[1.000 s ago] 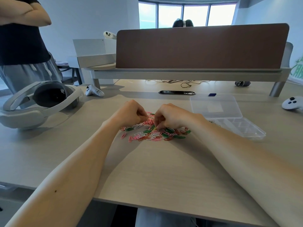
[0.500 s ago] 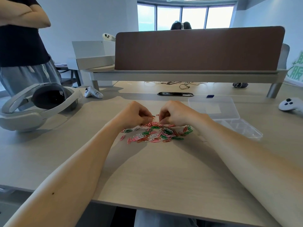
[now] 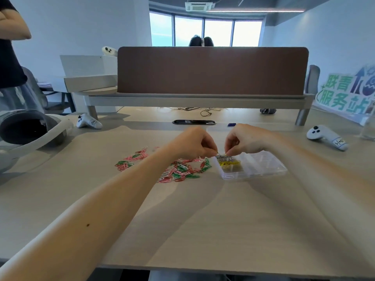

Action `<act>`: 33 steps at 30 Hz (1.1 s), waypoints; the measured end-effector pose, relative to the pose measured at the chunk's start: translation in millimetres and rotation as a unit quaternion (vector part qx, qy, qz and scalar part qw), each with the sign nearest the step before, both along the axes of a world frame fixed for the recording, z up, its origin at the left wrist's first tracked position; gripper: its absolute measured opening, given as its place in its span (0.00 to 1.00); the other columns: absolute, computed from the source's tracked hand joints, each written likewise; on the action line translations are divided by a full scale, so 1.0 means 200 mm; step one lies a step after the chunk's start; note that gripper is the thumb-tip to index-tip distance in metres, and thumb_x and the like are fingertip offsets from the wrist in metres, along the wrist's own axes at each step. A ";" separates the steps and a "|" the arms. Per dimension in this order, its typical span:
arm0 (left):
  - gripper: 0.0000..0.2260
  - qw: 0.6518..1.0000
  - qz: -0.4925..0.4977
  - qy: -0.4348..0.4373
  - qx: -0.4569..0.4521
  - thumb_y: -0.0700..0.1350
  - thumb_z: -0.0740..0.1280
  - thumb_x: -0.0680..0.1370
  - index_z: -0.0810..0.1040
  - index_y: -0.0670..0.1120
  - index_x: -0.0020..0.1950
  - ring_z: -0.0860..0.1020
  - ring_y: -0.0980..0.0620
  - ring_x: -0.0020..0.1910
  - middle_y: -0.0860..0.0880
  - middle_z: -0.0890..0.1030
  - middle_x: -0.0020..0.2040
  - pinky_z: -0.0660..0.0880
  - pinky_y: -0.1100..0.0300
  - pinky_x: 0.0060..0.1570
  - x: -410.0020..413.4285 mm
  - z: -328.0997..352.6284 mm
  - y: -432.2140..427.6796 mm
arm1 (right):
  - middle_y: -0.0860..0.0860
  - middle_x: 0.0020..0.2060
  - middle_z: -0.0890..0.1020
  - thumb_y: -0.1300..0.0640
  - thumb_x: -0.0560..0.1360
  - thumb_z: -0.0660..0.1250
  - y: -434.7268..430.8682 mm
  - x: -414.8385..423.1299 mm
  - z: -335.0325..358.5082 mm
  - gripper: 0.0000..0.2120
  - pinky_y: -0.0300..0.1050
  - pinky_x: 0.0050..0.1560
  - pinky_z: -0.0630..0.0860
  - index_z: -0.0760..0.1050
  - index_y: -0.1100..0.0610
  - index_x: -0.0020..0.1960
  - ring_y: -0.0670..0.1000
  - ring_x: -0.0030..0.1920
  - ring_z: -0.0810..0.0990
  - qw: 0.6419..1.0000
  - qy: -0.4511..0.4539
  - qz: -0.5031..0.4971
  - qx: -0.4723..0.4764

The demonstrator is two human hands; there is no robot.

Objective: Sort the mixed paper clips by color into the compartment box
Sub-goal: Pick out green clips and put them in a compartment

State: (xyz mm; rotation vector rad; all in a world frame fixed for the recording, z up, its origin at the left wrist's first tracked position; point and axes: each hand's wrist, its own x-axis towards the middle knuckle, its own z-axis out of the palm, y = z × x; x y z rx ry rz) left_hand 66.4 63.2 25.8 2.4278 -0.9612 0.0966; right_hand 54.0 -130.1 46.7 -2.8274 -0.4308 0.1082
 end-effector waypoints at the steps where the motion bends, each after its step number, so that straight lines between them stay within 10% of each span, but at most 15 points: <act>1: 0.07 1.000 -0.005 0.000 0.014 0.43 0.72 0.74 0.84 0.45 0.51 0.80 0.59 0.37 0.54 0.82 0.39 0.78 0.66 0.43 0.01 -0.01 -0.04 | 0.44 0.37 0.82 0.56 0.72 0.74 -0.02 -0.01 -0.01 0.08 0.39 0.38 0.73 0.79 0.45 0.38 0.45 0.39 0.79 1.000 0.013 -0.002 -0.007; 33: 0.07 0.998 -0.031 0.003 0.054 0.42 0.72 0.74 0.85 0.47 0.50 0.78 0.62 0.38 0.52 0.85 0.45 0.71 0.74 0.41 0.08 -0.06 -0.18 | 0.44 0.36 0.83 0.60 0.73 0.72 -0.10 -0.02 -0.07 0.05 0.36 0.33 0.73 0.84 0.52 0.47 0.44 0.35 0.79 0.999 -0.008 -0.028 0.039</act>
